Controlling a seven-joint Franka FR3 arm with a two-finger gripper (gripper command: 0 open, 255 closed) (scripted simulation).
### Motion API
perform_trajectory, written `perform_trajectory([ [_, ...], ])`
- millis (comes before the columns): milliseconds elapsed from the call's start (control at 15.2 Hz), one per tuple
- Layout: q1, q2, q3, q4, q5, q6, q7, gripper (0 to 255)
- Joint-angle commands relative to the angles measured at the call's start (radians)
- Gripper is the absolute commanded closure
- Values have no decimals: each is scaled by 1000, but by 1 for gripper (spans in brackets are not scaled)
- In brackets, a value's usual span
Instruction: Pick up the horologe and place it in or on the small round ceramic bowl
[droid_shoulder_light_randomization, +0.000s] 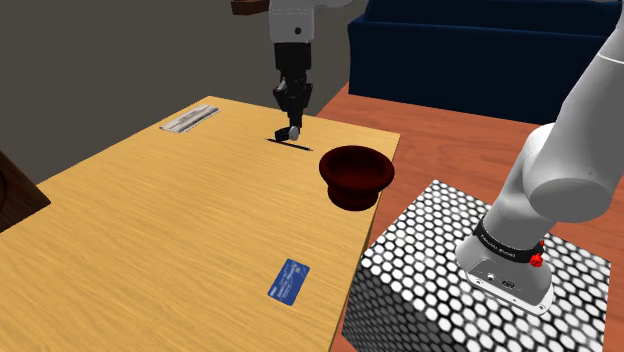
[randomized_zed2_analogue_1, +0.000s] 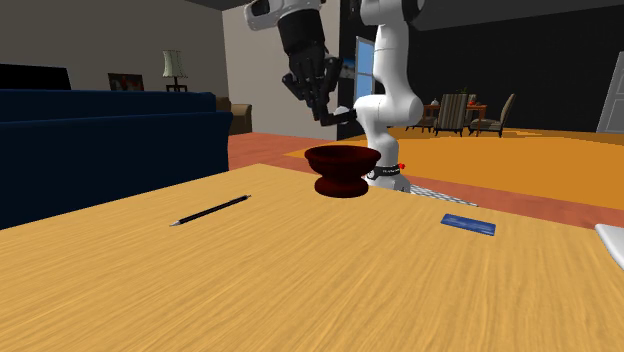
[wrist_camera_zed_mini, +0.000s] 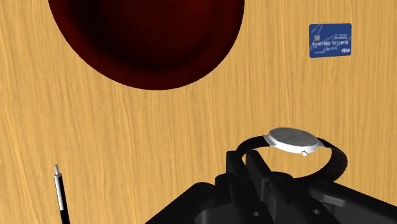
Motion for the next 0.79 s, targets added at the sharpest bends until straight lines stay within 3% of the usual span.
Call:
perform_trajectory([
  [0,-12,-70,-12,-71,9,-4,-27,255],
  [726,-65,-433,-108,-397,2,-75,-170,255],
])
